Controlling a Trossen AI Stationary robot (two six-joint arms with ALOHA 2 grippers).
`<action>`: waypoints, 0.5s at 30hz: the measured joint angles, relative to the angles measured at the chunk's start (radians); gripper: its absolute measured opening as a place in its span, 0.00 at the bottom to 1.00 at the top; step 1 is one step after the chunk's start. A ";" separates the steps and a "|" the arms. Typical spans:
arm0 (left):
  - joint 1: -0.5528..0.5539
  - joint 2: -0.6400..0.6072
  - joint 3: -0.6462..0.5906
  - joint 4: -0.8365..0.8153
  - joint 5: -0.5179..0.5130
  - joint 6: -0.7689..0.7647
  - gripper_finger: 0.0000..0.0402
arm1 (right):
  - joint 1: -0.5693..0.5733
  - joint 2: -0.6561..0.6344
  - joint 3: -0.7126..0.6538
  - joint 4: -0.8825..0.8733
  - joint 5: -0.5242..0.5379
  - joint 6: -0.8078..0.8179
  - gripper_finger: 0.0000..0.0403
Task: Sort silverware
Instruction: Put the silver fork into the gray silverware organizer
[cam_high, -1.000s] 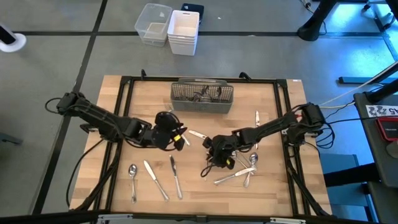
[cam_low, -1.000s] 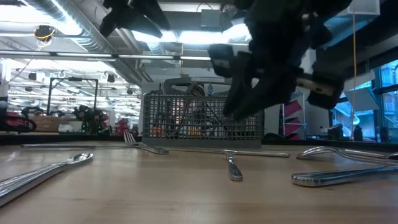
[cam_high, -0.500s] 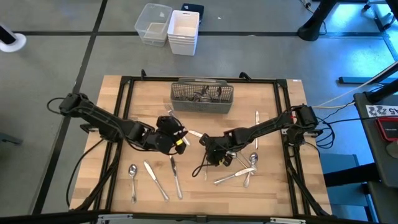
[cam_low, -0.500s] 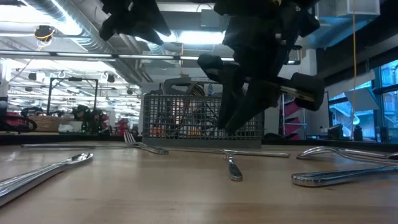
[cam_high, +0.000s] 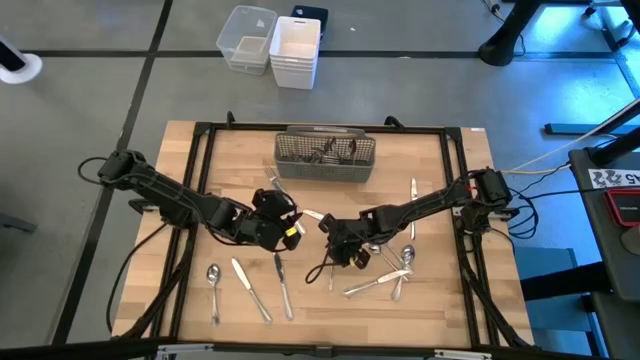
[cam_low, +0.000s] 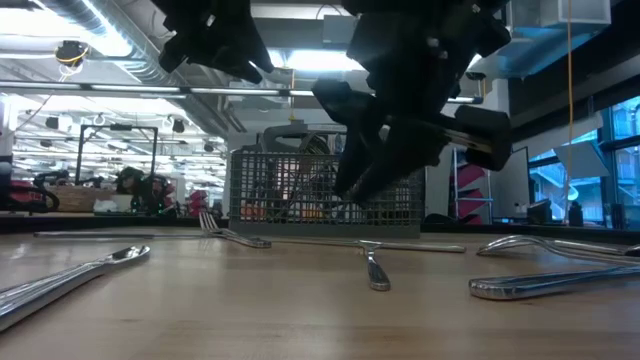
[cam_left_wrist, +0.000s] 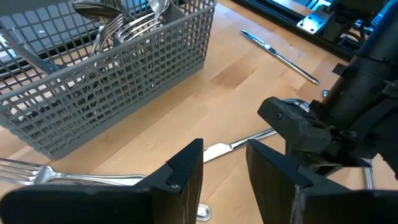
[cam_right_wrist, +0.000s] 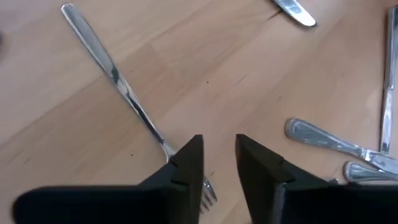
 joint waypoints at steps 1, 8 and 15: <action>0.000 0.000 0.000 0.000 0.000 0.000 0.29 | 0.000 0.000 0.000 0.000 0.000 0.000 0.28; 0.001 0.000 0.000 -0.001 0.001 0.000 0.29 | 0.000 0.000 0.000 -0.049 -0.051 -0.138 0.43; 0.001 0.000 0.000 -0.001 0.001 0.000 0.29 | 0.000 0.041 -0.001 -0.038 -0.067 -0.298 0.44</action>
